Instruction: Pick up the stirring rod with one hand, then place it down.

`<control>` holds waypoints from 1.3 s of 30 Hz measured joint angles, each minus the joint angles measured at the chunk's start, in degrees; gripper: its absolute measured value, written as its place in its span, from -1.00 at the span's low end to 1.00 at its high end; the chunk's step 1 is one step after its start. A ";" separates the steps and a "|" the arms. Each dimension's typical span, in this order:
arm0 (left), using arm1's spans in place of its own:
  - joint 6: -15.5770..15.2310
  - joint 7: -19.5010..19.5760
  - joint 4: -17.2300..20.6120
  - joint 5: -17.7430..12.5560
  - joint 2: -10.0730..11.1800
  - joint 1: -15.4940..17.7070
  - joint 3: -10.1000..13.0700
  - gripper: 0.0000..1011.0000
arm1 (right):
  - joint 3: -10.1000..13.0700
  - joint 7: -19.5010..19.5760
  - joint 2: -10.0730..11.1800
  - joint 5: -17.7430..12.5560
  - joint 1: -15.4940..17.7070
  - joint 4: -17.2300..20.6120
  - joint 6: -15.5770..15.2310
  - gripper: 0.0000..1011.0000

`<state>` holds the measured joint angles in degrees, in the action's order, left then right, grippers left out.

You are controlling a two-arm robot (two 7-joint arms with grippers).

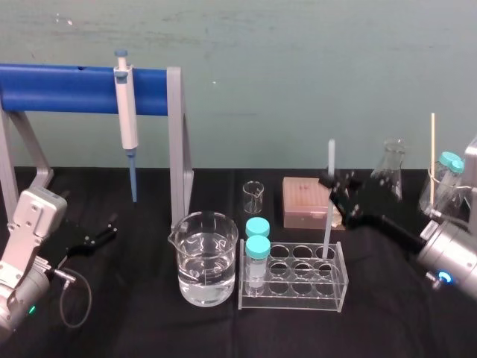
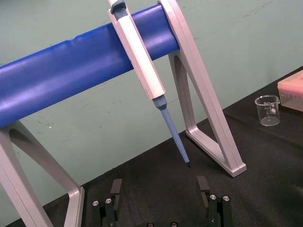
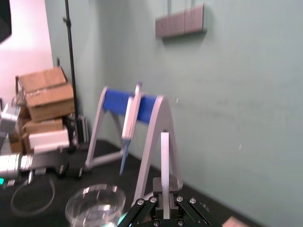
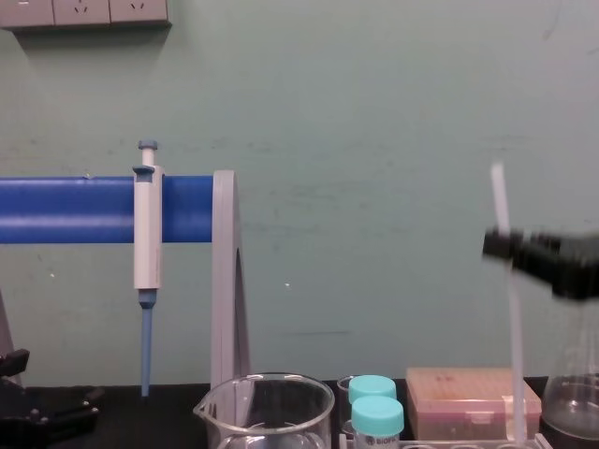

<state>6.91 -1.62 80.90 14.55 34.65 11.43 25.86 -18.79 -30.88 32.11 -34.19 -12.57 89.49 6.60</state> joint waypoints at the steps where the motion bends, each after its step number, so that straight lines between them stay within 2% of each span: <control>1: 0.00 0.00 0.00 0.00 0.00 0.00 0.00 0.98 | 0.36 -0.15 -0.13 -0.14 -0.28 0.14 0.24 -0.87; 7: 0.00 0.00 0.00 0.00 0.00 0.00 0.00 0.98 | 2.04 -1.22 -1.58 -0.59 -3.95 -0.22 2.11 -0.87; 16: 0.00 0.00 0.00 0.00 0.00 0.00 0.00 0.98 | 2.42 -1.86 -3.65 -0.23 -8.73 -2.89 2.77 -0.87; 39: 0.00 0.00 0.00 0.00 0.00 0.00 0.00 0.98 | 2.45 -1.67 -3.96 0.63 -9.52 -2.66 2.04 -0.87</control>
<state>6.91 -1.62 80.90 14.55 34.65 11.43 25.86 -16.34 -32.56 28.14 -33.56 -22.09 86.83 8.64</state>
